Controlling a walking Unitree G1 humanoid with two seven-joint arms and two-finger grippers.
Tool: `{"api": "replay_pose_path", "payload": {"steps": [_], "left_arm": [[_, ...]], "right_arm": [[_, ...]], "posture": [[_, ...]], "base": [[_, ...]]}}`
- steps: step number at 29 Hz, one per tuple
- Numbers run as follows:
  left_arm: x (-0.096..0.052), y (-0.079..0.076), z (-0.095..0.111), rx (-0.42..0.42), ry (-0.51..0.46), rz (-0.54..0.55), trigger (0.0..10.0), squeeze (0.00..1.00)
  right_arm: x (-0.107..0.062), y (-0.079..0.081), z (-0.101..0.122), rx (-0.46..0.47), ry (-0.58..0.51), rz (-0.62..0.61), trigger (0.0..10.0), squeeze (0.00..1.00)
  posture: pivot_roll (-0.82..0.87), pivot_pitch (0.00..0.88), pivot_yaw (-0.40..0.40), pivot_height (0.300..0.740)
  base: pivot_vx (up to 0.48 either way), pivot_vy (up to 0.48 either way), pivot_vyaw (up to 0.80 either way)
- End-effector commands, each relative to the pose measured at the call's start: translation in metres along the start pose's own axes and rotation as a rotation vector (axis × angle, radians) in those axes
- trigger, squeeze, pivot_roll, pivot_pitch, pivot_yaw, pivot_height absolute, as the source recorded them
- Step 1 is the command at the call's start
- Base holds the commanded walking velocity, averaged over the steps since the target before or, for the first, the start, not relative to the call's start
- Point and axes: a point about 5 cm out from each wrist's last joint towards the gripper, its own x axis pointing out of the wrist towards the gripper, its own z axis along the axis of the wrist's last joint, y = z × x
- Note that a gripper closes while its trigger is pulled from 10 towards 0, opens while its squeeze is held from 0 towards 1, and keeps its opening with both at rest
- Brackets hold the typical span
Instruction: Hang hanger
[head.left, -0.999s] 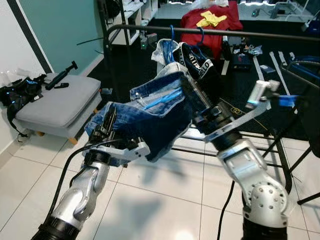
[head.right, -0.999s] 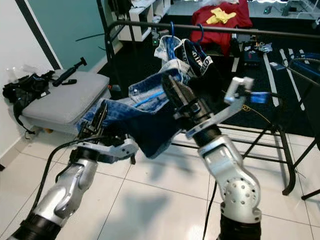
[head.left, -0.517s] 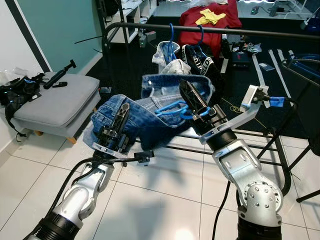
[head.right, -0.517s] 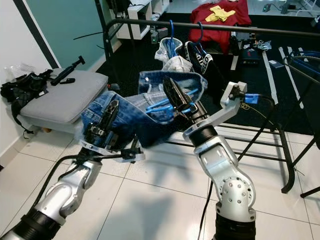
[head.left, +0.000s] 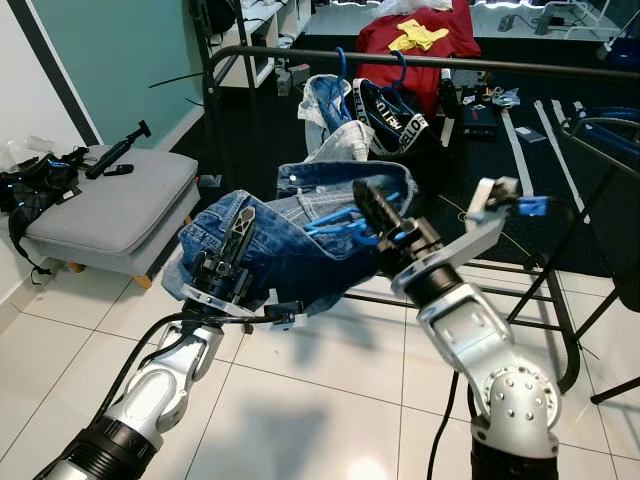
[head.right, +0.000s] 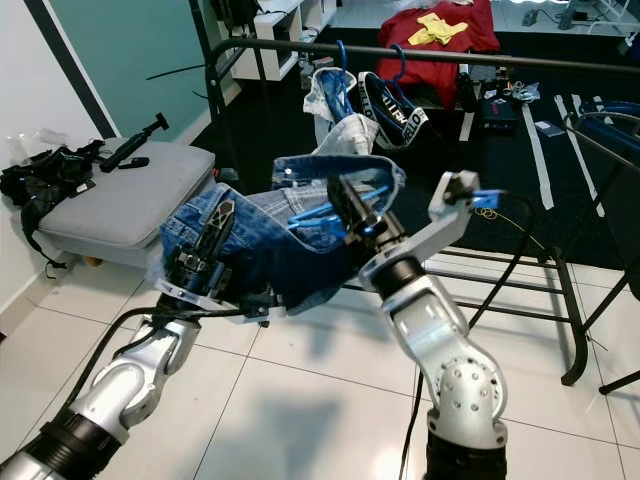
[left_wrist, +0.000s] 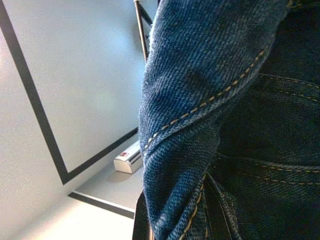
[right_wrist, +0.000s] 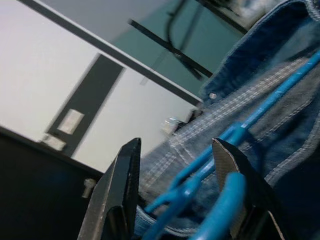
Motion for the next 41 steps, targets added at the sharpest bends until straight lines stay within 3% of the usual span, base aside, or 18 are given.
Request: {"api": "replay_pose_path", "payload": {"steps": [1,10,11,12,13,34,36,37,38,39,40,41], "left_arm": [[0.006,0.008,-0.006,0.023,0.003,0.072,10.0,0.0],[0.005,0.005,-0.006,0.023,0.006,0.069,10.0,0.0],[0.005,0.005,-0.006,0.024,0.005,0.068,10.0,0.0],[0.005,0.005,-0.006,0.025,0.004,0.067,10.0,0.0],[0.005,0.004,-0.007,0.025,0.004,0.066,10.0,0.0],[0.004,0.002,-0.006,0.023,0.001,0.059,10.0,0.0],[0.004,0.002,-0.006,0.012,-0.001,0.053,10.0,0.0],[0.004,0.0,-0.004,-0.078,0.004,0.012,10.0,0.0],[0.004,0.0,-0.004,-0.078,0.004,0.012,10.0,0.0],[0.003,0.001,-0.003,-0.169,0.007,-0.015,10.0,0.13],[0.003,0.001,-0.003,-0.169,0.007,-0.015,10.0,0.13],[0.003,0.002,0.0,-0.252,-0.004,-0.047,10.0,1.0]], "right_arm": [[0.0,-0.004,-0.01,0.026,0.054,-0.037,10.0,0.0],[0.0,-0.011,-0.015,0.067,0.073,-0.13,10.0,0.0],[0.0,-0.01,-0.015,0.073,0.07,-0.133,7.4,0.0],[0.0,-0.009,-0.015,0.076,0.067,-0.134,7.4,0.0],[0.0,-0.01,-0.015,0.08,0.06,-0.143,0.0,0.0],[0.003,-0.009,-0.003,0.098,0.007,-0.157,0.0,0.0],[0.003,-0.009,-0.001,0.097,0.004,-0.158,0.0,0.0],[0.003,-0.009,0.0,0.092,0.002,-0.16,0.0,0.0],[0.003,-0.009,0.0,0.092,0.002,-0.16,0.0,0.0],[0.003,-0.01,0.001,0.086,0.001,-0.164,0.0,0.0],[0.003,-0.01,0.001,0.086,0.001,-0.164,0.0,0.0],[0.003,-0.011,0.002,0.08,0.0,-0.168,0.0,0.0]], "posture": [[-0.08,0.126,0.059,0.74],[-0.08,0.129,0.055,0.74],[-0.08,0.128,0.056,0.74],[-0.08,0.128,0.056,0.74],[-0.08,0.129,0.057,0.74],[-0.08,0.128,0.058,0.74],[-0.08,0.127,0.059,0.74],[-0.08,0.126,0.059,0.74],[-0.08,0.126,0.059,0.74],[-0.08,0.126,0.059,0.74],[-0.08,0.126,0.059,0.74],[-0.08,0.126,0.059,0.74]], "base": [[0.0,0.0,0.0],[0.0,0.0,0.0],[0.0,0.0,0.0],[0.0,0.0,0.0],[0.0,0.0,0.0],[0.0,0.0,0.0],[0.0,0.0,0.0],[0.0,0.0,0.0],[0.0,0.0,0.0],[0.0,0.0,0.0],[0.0,0.0,0.0],[0.0,0.0,0.0]]}}
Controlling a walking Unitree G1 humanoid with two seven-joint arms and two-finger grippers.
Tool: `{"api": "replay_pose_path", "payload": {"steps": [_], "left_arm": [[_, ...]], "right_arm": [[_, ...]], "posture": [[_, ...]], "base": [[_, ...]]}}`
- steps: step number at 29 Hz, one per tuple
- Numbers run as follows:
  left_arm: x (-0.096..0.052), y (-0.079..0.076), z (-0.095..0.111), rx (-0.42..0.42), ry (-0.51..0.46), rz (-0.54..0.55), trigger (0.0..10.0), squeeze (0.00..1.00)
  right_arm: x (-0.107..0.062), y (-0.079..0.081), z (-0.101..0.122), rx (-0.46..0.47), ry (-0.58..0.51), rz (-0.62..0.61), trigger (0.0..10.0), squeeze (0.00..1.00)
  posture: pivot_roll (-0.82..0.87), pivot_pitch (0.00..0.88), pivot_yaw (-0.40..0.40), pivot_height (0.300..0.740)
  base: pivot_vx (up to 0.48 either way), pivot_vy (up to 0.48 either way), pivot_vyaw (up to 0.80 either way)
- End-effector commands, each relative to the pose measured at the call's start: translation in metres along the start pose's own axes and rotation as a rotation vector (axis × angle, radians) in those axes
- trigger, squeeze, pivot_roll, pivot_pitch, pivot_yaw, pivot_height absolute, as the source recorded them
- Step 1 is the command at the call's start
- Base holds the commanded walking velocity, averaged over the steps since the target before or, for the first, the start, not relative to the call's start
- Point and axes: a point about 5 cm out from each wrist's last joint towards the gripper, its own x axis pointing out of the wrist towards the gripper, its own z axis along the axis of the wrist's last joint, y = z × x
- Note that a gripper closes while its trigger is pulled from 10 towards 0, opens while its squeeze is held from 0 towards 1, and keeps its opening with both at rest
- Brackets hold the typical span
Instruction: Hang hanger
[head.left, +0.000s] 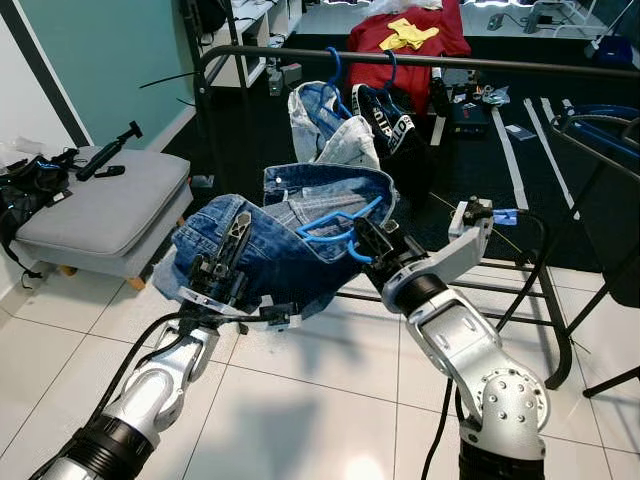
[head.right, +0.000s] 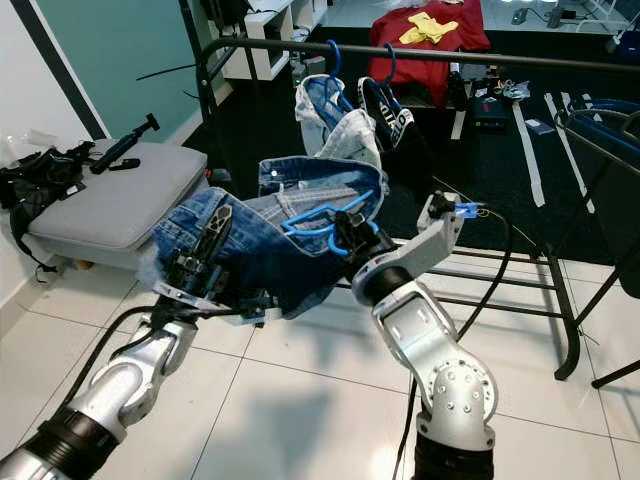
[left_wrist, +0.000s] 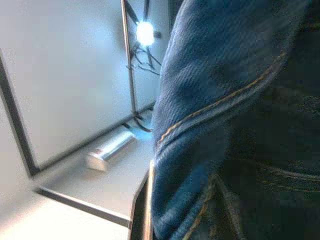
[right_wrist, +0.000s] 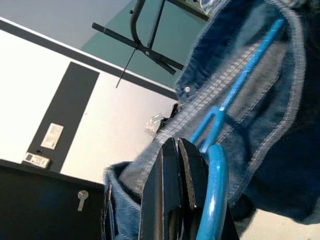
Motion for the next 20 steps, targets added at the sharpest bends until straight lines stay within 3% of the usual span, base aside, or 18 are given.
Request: {"api": "replay_pose_path", "payload": {"steps": [1,2,4,9,10,11,12,13,14,15,16,17,18,20], "left_arm": [[0.004,0.009,-0.002,-0.062,-0.01,0.025,10.0,1.0],[0.004,0.009,-0.002,-0.062,-0.01,0.025,10.0,1.0],[0.003,0.006,0.004,-0.202,-0.042,-0.081,10.0,1.0],[0.002,0.005,0.006,-0.264,-0.049,-0.122,10.0,1.0],[0.002,0.004,0.009,-0.351,-0.055,-0.179,10.0,1.0],[0.002,0.004,0.009,-0.351,-0.055,-0.179,10.0,1.0],[0.002,0.002,0.012,-0.457,-0.069,-0.258,10.0,1.0],[0.002,0.002,0.012,-0.457,-0.069,-0.258,10.0,1.0],[0.0,-0.003,0.016,-0.592,-0.064,-0.365,10.0,1.0],[0.0,-0.003,0.016,-0.592,-0.064,-0.365,10.0,1.0],[-0.003,-0.006,0.018,-0.705,-0.062,-0.459,10.0,1.0],[-0.003,-0.006,0.018,-0.705,-0.062,-0.459,10.0,1.0],[-0.013,-0.012,0.023,-0.874,-0.077,-0.638,10.0,1.0],[-0.013,-0.012,0.023,-0.874,-0.077,-0.638,10.0,1.0]], "right_arm": [[0.001,-0.006,0.002,0.0,-0.001,-0.04,0.0,0.0],[0.001,-0.006,0.002,0.0,-0.001,-0.04,0.0,0.0],[0.0,-0.008,0.005,-0.017,-0.003,-0.05,0.0,0.0],[0.0,-0.009,0.006,-0.027,-0.004,-0.054,0.0,0.0],[0.0,-0.01,0.008,-0.04,-0.002,-0.058,0.0,0.0],[0.0,-0.01,0.008,-0.04,-0.002,-0.058,0.0,0.0],[0.0,-0.012,0.009,-0.058,0.002,-0.064,0.0,0.0],[0.0,-0.012,0.009,-0.058,0.002,-0.064,0.0,0.0],[0.0,-0.015,0.011,-0.077,0.007,-0.073,0.0,0.0],[0.0,-0.015,0.011,-0.077,0.007,-0.073,0.0,0.0],[-0.001,-0.018,0.013,-0.098,0.01,-0.086,0.0,0.0],[-0.001,-0.018,0.013,-0.098,0.01,-0.086,0.0,0.0],[-0.004,-0.028,0.023,-0.145,0.003,-0.125,0.0,0.0],[-0.004,-0.028,0.023,-0.145,0.003,-0.125,0.0,0.0]], "posture": [[-0.08,0.126,0.059,0.74],[-0.08,0.126,0.059,0.74],[-0.08,0.126,0.057,0.74],[-0.08,0.126,0.057,0.74],[-0.08,0.126,0.056,0.74],[-0.08,0.126,0.056,0.74],[-0.08,0.125,0.055,0.74],[-0.08,0.125,0.055,0.74],[-0.08,0.126,0.054,0.74],[-0.08,0.126,0.054,0.74],[-0.08,0.126,0.056,0.74],[-0.08,0.126,0.056,0.74],[-0.08,0.127,0.055,0.74],[-0.08,0.127,0.055,0.74]], "base": [[0.0,0.0,0.0],[0.0,0.0,0.0],[0.0,0.0,0.0],[0.0,0.0,0.0],[0.0,0.0,0.0],[0.0,0.0,0.0],[0.0,0.0,0.0],[0.0,0.0,0.0],[0.0,0.0,0.0],[0.0,0.0,0.0],[0.0,0.0,0.0],[0.0,0.0,0.0],[0.0,0.0,0.0],[0.0,0.0,0.0]]}}
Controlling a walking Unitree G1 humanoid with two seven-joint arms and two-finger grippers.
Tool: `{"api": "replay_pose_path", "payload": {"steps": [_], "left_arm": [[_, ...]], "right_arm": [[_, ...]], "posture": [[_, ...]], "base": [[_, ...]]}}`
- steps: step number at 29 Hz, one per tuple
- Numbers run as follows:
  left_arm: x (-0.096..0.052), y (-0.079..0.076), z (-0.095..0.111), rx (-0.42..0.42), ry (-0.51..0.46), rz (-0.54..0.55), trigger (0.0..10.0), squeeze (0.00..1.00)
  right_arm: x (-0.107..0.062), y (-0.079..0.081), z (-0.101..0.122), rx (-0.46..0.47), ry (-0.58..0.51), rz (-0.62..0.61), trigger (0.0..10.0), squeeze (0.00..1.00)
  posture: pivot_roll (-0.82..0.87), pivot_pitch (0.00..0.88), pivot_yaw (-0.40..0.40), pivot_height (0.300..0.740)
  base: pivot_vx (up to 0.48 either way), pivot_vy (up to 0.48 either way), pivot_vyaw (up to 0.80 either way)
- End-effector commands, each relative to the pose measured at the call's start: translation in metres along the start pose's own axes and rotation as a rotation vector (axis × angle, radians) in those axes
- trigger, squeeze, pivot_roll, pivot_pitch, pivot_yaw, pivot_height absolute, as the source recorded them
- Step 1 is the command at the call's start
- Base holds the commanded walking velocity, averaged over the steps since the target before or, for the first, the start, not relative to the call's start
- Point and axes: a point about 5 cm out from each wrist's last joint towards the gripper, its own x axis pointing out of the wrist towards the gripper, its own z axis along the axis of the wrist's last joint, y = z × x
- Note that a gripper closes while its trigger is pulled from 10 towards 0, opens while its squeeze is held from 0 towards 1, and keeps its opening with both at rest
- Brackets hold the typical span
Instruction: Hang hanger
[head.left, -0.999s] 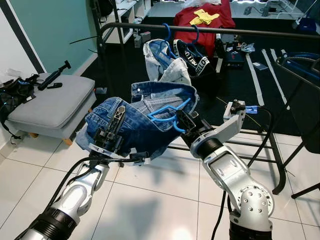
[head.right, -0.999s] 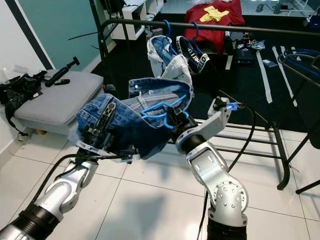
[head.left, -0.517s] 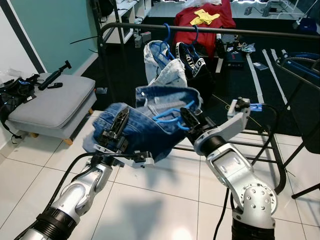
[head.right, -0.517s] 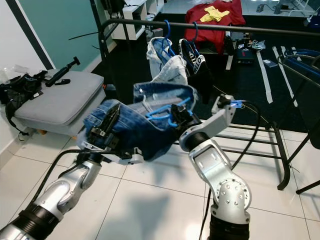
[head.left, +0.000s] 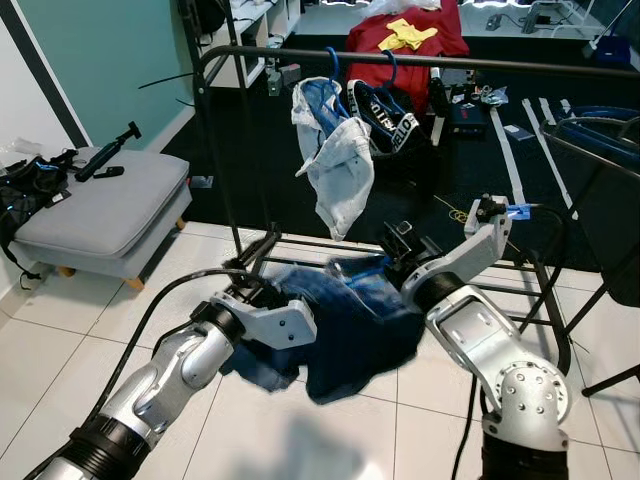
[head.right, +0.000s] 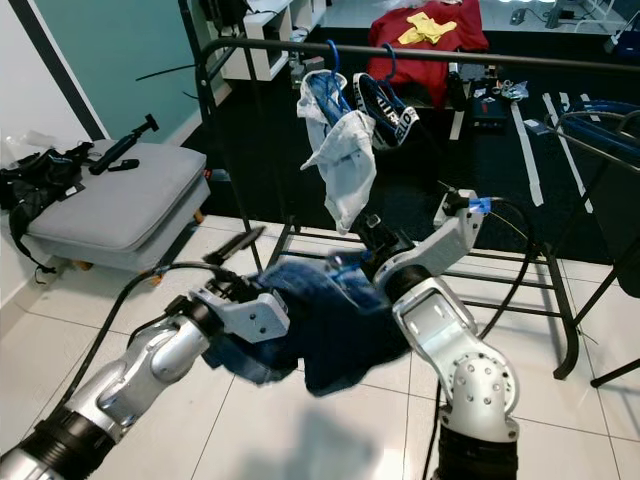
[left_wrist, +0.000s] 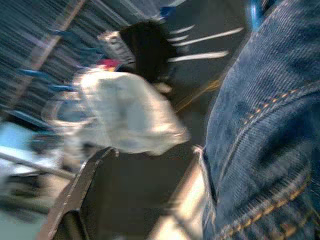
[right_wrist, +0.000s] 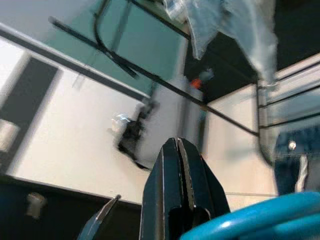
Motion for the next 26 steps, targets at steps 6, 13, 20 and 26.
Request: {"api": "replay_pose_path", "payload": {"steps": [6,13,20,26], "left_arm": [[-0.026,-0.035,0.012,-0.389,-0.018,-0.383,10.0,1.0],[-0.038,-0.042,0.029,-0.67,-0.094,-0.55,10.0,1.0],[-0.034,-0.036,0.039,-0.807,-0.167,-0.536,10.0,0.87],[-0.034,-0.023,0.052,-0.956,-0.277,-0.519,10.0,0.0]], "right_arm": [[-0.006,-0.028,0.024,-0.067,-0.056,-0.097,0.0,0.0],[-0.009,-0.041,0.032,-0.106,-0.067,-0.147,0.0,0.0],[-0.009,-0.046,0.03,-0.121,-0.057,-0.163,0.0,0.0],[-0.011,-0.055,0.037,-0.151,-0.086,-0.205,0.0,0.0]], "posture": [[-0.08,0.126,0.055,0.74],[-0.08,0.123,0.054,0.74],[-0.08,0.12,0.053,0.74],[-0.08,0.12,0.054,0.74]], "base": [[0.0,0.0,0.0],[0.0,0.0,0.0],[0.0,0.0,0.0],[0.0,0.0,0.0]]}}
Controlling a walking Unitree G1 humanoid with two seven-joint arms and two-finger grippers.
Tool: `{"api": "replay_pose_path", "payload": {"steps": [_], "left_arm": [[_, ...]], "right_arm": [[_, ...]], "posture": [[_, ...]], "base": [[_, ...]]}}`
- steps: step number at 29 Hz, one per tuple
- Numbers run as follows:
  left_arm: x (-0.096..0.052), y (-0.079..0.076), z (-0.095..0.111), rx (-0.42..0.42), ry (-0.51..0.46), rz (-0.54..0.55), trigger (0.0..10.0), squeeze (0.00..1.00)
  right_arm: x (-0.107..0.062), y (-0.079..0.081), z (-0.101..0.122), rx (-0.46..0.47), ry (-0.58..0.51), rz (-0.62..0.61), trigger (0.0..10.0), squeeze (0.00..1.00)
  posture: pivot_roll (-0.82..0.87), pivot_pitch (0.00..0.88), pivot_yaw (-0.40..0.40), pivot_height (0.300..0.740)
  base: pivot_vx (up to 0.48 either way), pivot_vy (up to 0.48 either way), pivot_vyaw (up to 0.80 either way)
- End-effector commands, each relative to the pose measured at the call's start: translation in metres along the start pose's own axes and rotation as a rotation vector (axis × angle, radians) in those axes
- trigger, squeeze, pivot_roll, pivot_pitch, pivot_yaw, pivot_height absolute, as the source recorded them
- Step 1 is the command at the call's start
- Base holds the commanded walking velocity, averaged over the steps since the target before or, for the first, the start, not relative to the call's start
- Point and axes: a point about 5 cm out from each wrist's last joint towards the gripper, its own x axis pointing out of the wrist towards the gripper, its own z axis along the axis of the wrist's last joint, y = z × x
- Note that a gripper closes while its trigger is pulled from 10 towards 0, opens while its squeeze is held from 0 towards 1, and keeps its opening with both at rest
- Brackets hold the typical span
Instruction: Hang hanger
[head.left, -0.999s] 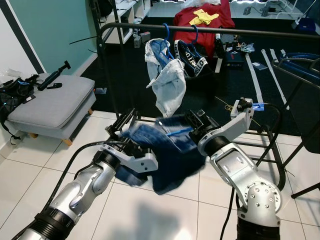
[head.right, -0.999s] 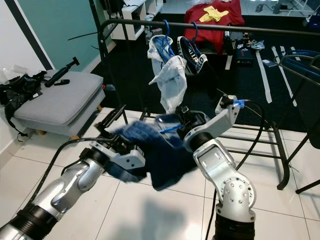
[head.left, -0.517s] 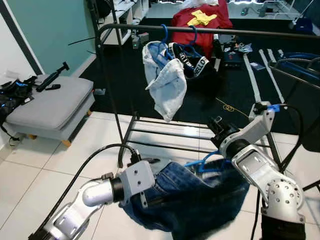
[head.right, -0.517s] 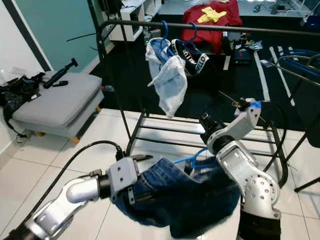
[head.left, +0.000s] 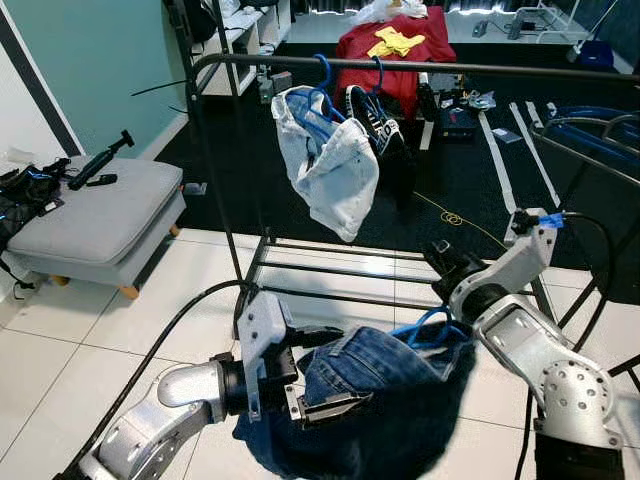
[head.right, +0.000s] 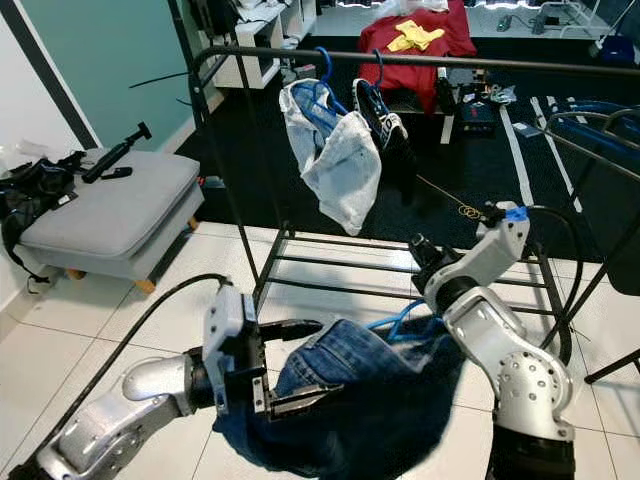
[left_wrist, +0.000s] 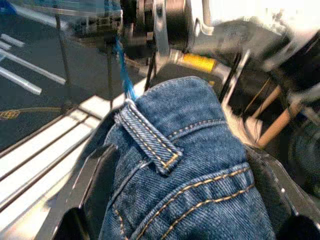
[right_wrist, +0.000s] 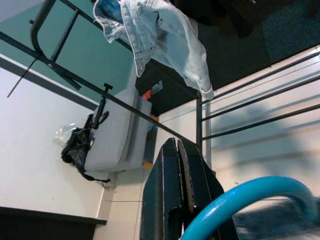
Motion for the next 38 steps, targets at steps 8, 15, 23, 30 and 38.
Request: {"api": "replay_pose_path", "payload": {"steps": [8,15,23,30,38], "left_arm": [[-0.011,0.009,0.02,-0.068,-0.116,0.021,10.0,0.0],[-0.008,0.027,0.027,-0.031,-0.16,0.152,10.0,0.0],[0.004,0.039,0.04,-0.049,-0.273,0.246,10.0,1.0],[0.014,0.045,0.052,-0.068,-0.349,0.262,10.0,0.91],[0.006,0.044,0.049,-0.058,-0.297,0.212,10.0,0.0]], "right_arm": [[-0.006,-0.028,0.03,-0.054,-0.144,-0.135,0.0,0.0],[-0.01,-0.032,0.051,-0.056,-0.263,-0.159,0.0,0.0],[-0.01,-0.022,0.062,-0.059,-0.33,-0.112,0.0,0.0],[-0.011,-0.013,0.071,-0.104,-0.369,-0.06,0.0,0.0],[-0.019,0.0,0.069,-0.377,-0.141,0.211,0.0,0.0]], "posture": [[-0.08,0.123,0.057,0.74],[-0.08,0.122,0.061,0.74],[-0.08,0.119,0.065,0.74],[-0.08,0.117,0.067,0.74],[-0.08,0.115,0.06,0.74]], "base": [[0.0,0.0,0.0],[0.0,0.0,0.0],[0.0,0.0,0.0],[0.0,0.0,0.0],[0.0,0.0,0.0]]}}
